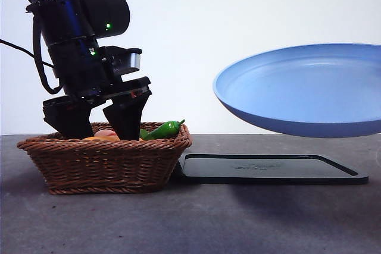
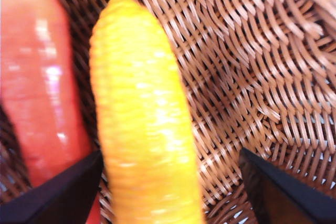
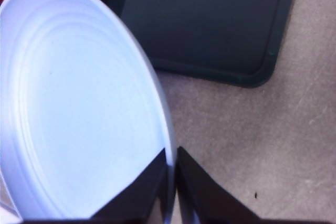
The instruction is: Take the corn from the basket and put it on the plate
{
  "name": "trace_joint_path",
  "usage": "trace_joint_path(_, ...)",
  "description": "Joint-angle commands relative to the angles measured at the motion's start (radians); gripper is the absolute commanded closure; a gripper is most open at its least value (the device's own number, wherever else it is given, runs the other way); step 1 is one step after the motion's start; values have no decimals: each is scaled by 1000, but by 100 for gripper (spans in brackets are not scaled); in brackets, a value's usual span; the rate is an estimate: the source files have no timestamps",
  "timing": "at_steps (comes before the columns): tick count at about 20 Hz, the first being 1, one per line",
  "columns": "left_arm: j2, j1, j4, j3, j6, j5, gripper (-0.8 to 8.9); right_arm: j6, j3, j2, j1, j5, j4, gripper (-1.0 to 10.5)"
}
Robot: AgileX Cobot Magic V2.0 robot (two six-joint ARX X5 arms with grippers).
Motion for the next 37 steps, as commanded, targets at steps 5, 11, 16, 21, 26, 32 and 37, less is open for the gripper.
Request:
trace_joint_path(5, 26, -21, 25, 21, -1, -4, 494, 13, 18, 7, 2, -7, 27, 944)
trace_joint_path(11, 50, -27, 20, 21, -29, -4, 552, 13, 18, 7, 2, -7, 28, 944)
trace_joint_path(16, 47, -27, 17, 26, -34, -4, 595, 14, 18, 7, 2, -7, 29, 944)
trace_joint_path(21, -10, -27, 14, 82, -48, 2, 595, 52, 18, 21, 2, -7, 57, 944)
trace_joint_path(26, -108, -49, 19, 150, -83, 109, 595, 124, 18, 133, 2, -10, 118, 944)
trace_joint_path(32, -144, -143, 84, 150, -97, 264, 595, 158, 18, 342, 2, -159, 177, 944)
trace_joint_path(37, -81, -272, 131, 150, -73, 263, 595, 159, 19, 407, 1, -204, 200, 944)
